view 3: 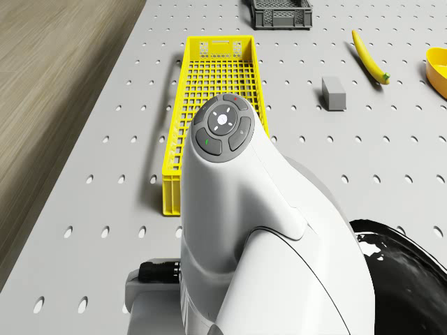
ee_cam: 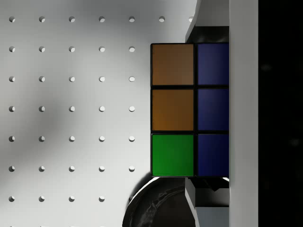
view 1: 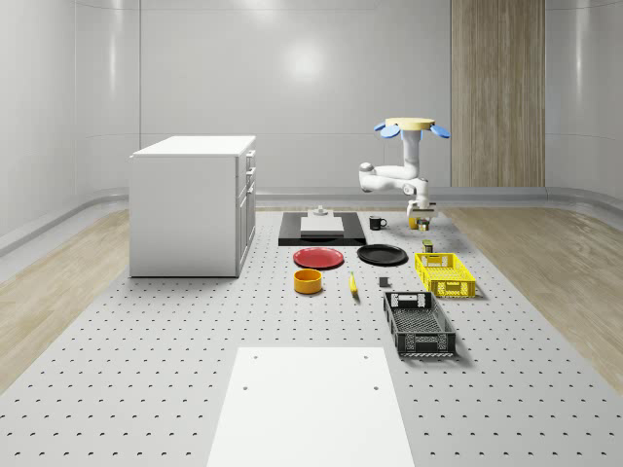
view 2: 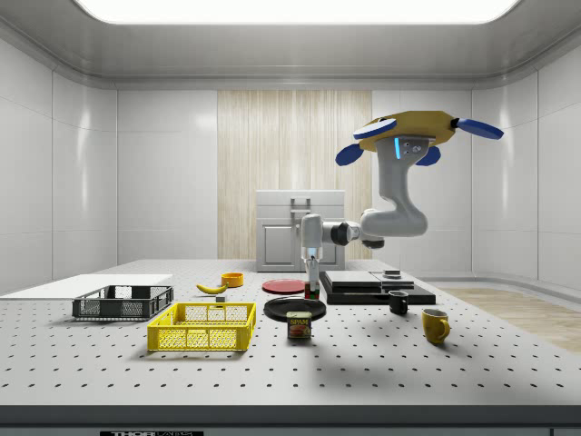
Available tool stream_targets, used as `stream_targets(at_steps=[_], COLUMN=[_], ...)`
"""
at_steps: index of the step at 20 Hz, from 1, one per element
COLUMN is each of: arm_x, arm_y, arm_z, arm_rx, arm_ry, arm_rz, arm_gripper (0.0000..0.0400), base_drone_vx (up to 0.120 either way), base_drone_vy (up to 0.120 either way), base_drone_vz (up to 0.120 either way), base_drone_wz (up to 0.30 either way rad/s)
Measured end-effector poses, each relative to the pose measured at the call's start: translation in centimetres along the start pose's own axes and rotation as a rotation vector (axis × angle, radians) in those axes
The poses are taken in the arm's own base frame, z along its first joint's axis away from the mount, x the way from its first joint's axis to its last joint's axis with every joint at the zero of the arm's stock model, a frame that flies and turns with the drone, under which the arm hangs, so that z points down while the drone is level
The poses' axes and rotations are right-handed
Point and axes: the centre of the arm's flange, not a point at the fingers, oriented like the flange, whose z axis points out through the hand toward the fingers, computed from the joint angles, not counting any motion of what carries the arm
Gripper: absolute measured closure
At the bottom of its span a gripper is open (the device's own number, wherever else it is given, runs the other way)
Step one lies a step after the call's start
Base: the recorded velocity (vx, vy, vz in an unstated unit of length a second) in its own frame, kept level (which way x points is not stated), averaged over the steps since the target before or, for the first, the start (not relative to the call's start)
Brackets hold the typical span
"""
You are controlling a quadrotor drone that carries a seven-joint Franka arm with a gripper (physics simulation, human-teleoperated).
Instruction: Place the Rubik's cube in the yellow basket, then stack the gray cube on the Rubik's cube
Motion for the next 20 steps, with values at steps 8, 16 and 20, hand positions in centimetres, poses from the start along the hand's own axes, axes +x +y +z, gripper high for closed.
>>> stream_targets(at_steps=[8,16,20], arm_x=[0.0,0.0,0.0], arm_y=[0.0,0.0,0.0], arm_z=[0.0,0.0,0.0], arm_rx=[0.0,0.0,0.0], arm_ry=[0.0,0.0,0.0], arm_rz=[0.0,0.0,0.0], arm_gripper=[0.0075,0.0075,0.0075], base_drone_vx=[0.12,0.12,0.12], base_drone_vy=[0.035,0.0,0.0], base_drone_vz=[0.0,0.0,0.0], base_drone_wz=[0.0,0.0,0.0])
